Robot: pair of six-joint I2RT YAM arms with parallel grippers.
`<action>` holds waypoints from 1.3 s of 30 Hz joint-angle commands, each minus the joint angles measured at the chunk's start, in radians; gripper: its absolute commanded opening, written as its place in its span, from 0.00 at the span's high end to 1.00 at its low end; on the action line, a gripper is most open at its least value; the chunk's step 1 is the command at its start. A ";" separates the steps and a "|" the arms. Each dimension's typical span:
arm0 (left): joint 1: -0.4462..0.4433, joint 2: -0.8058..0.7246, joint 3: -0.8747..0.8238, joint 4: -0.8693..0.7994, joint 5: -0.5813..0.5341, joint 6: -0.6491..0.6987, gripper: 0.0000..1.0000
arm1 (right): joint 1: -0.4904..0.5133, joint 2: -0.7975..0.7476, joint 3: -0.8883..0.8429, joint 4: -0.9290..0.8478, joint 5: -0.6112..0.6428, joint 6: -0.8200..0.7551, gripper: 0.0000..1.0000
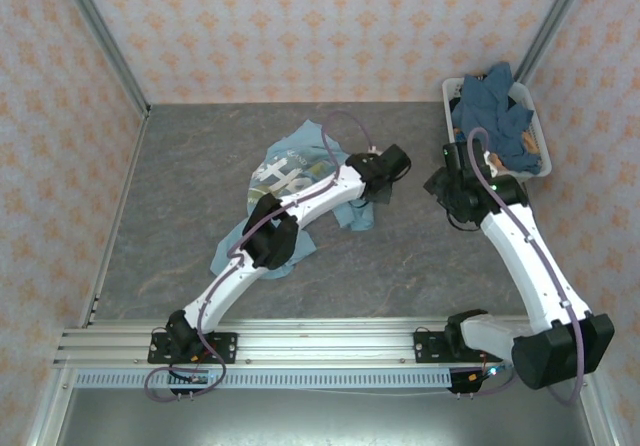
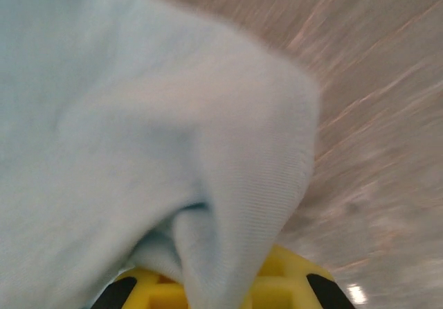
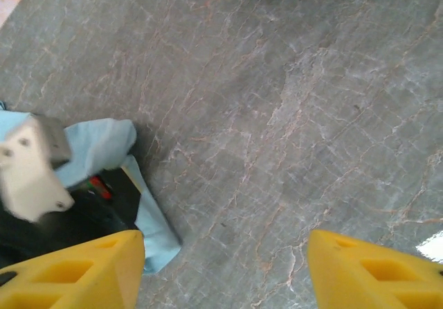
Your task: Fold and stack the t-shirts
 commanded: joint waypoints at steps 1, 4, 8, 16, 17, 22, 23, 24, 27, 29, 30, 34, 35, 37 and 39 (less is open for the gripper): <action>-0.006 -0.032 0.206 0.036 0.119 -0.057 1.00 | -0.025 -0.058 -0.022 -0.036 0.049 0.008 0.39; 0.014 -0.066 0.282 0.149 0.197 -0.161 1.00 | -0.044 -0.086 -0.027 -0.048 0.064 0.008 0.41; 0.070 -0.148 0.284 0.352 0.288 -0.325 1.00 | -0.056 -0.097 -0.033 -0.052 0.056 0.003 0.42; 0.285 -0.397 0.283 0.273 0.297 -0.398 1.00 | -0.057 -0.032 -0.061 0.043 -0.085 0.005 0.38; 0.311 -0.436 0.261 0.239 0.294 -0.379 1.00 | -0.056 -0.014 -0.068 0.064 -0.118 0.008 0.37; 0.463 -0.753 -0.196 0.236 0.280 -0.286 1.00 | 0.002 0.110 -0.126 0.162 -0.236 0.095 0.35; 0.496 -0.812 -0.307 0.282 0.289 -0.290 1.00 | 0.023 0.133 -0.140 0.183 -0.253 0.120 0.35; 0.532 -0.870 -0.426 0.320 0.290 -0.288 1.00 | 0.048 0.161 -0.157 0.210 -0.273 0.151 0.35; 0.634 -0.960 -0.625 0.323 0.317 -0.256 1.00 | 0.141 0.234 -0.218 0.302 -0.305 0.243 0.35; 0.695 -0.982 -0.714 0.324 0.373 -0.245 1.00 | 0.188 0.282 -0.249 0.366 -0.322 0.293 0.34; 0.717 -0.990 -0.750 0.315 0.385 -0.227 1.00 | 0.206 0.311 -0.255 0.395 -0.330 0.310 0.34; 0.773 -1.032 -0.881 0.280 0.371 -0.175 1.00 | 0.245 0.421 -0.207 0.437 -0.340 0.321 0.34; 0.780 -1.043 -0.904 0.274 0.360 -0.164 1.00 | 0.253 0.445 -0.187 0.437 -0.342 0.323 0.35; 0.781 -1.062 -0.945 0.240 0.305 -0.125 1.00 | 0.280 0.493 -0.147 0.435 -0.344 0.326 0.38; 0.783 -1.078 -0.981 0.209 0.255 -0.100 1.00 | 0.292 0.527 -0.126 0.424 -0.333 0.343 0.41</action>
